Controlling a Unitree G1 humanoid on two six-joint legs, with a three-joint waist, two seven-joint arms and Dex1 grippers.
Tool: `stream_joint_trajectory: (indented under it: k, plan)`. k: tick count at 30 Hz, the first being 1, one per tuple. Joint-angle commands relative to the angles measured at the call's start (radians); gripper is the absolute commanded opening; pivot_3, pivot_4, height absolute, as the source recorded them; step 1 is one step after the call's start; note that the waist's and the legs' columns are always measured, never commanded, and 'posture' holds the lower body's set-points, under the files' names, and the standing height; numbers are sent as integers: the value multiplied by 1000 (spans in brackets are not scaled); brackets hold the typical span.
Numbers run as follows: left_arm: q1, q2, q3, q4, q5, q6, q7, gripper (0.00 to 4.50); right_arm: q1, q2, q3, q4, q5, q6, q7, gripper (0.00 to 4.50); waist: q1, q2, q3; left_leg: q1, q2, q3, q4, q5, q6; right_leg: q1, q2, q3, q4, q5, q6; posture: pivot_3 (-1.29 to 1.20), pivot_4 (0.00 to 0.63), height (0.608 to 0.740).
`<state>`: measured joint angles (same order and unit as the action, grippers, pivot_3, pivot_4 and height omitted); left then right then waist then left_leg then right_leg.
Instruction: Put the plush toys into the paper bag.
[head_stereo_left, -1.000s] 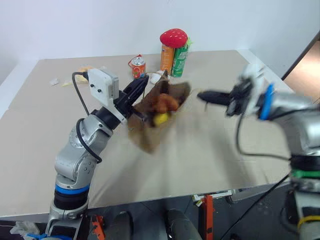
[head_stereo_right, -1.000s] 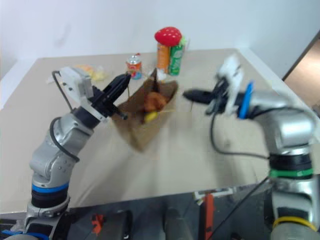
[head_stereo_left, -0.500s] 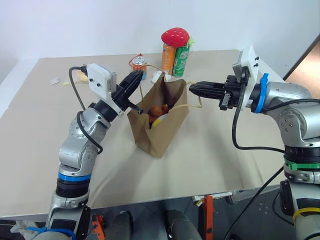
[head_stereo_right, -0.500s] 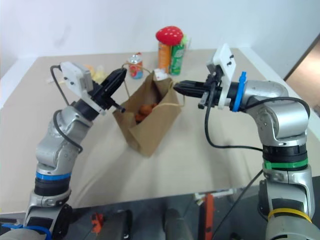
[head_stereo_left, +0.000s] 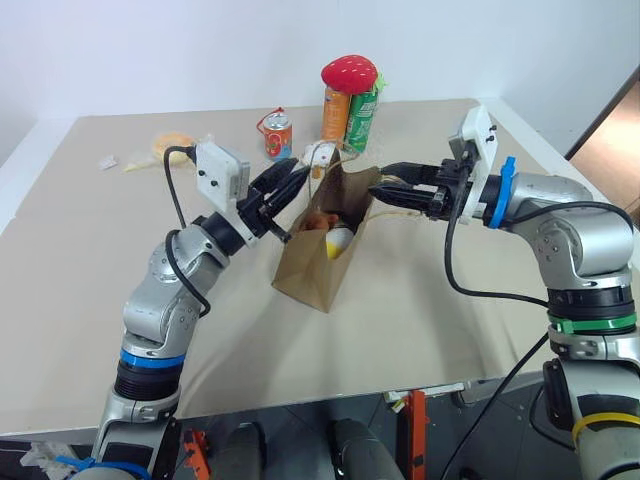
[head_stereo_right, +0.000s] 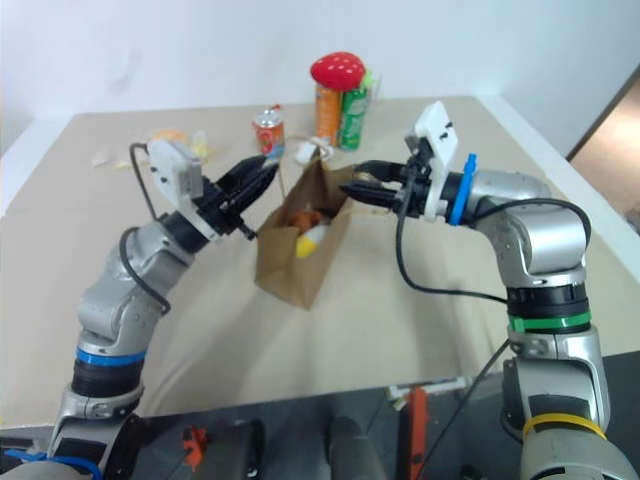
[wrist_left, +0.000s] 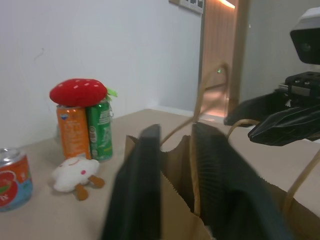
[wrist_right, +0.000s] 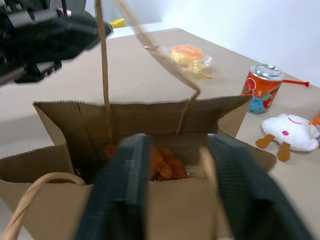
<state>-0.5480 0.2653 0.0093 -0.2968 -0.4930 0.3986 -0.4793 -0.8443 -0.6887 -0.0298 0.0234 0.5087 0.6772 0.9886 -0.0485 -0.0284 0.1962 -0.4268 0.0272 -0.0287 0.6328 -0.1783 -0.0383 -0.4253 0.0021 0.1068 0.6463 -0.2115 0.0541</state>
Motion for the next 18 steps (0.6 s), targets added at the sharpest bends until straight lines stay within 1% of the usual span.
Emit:
stream_joint_trajectory:
  k: [1, 2, 3, 4, 5, 8, 11, 13, 14, 16, 17, 18]
  plan:
    - [-16, 16, 12, -60, -29, 17, -14, 2802, -38, -46, -75, -33, 45, 18, 18, 3858, 0, 0, 0, 0, 0, 0, 0, 0, 0, 0, 0, 0, 0, 0, 0, 0, 150, 740]
    - [-17, 21, 15, -64, -37, 25, -18, 3274, -40, -52, -89, -30, 58, 25, 20, 4388, 0, 0, 0, 0, 0, 0, 0, 0, 0, 0, 0, 0, 0, 0, 0, 0, 150, 740]
    - [-18, 27, 23, -71, -56, 38, -24, 3807, -53, -52, -119, -16, 82, 47, 5, 4500, 0, 0, 0, 0, 0, 0, 0, 0, 0, 0, 0, 0, 0, 0, 0, 0, 150, 740]
    - [-18, 31, 30, -75, -70, 48, -27, 3963, -63, -51, -140, -7, 98, 62, -7, 4500, -1, 0, 0, 0, 0, 0, 0, 0, 0, 0, 0, 0, 0, 0, 0, 0, 150, 740]
    - [-19, 35, 35, -80, -82, 55, -29, 4262, -71, -49, -156, -1, 111, 74, -16, 4500, -1, 0, 0, 0, 0, 0, 0, 0, 0, 0, 0, 0, 0, 0, 0, 0, 150, 740]
    - [-7, 75, 64, -115, -153, 98, -66, 4262, -64, -83, -199, 19, 136, 102, -12, 4500, -1, 0, 0, 0, 0, 0, 0, 0, 0, 0, 0, 0, 0, 0, 0, 0, 150, 740]
    - [24, 127, 89, -153, -212, 137, -109, 4262, -25, -136, -206, 44, 123, 101, 20, 4500, 0, 0, 0, 0, 0, 0, 0, 0, 0, 0, 0, 0, 0, -1, -1, 0, 150, 740]
    - [93, 198, 79, -198, -198, 143, -162, 4500, 34, -190, -195, 58, 109, 97, 70, 3943, -1, 0, 0, 0, 0, 0, 0, -1, 0, 0, 0, 0, 0, -1, -1, 0, 150, 740]
    - [119, 207, 92, -215, -215, 158, -157, 4500, 61, -209, -192, 59, 107, 97, 90, 3473, -1, 0, 0, 0, 0, 1, 0, -1, 1, 0, 0, 0, 0, -1, -1, 0, 150, 740]
    - [159, 229, 117, -243, -260, 189, -148, 4500, 122, -246, -170, 50, 93, 90, 129, 3102, 0, 1, 0, 1, 0, 1, -1, -2, 1, 0, 0, 0, 0, -2, -1, 0, 150, 740]
    - [175, 242, 125, -256, -283, 205, -149, 4500, 159, -269, -146, 38, 73, 73, 154, 2446, 0, 1, 0, 1, 0, 1, 0, -2, 1, 0, 0, 0, 0, -2, -1, 0, 150, 740]
    - [185, 252, 127, -266, -296, 214, -153, 4500, 190, -288, -125, 24, 59, 59, 181, 2305, 0, 1, 0, 1, 0, 1, 0, -2, 1, 0, 0, 0, 0, -2, -1, 0, 150, 740]
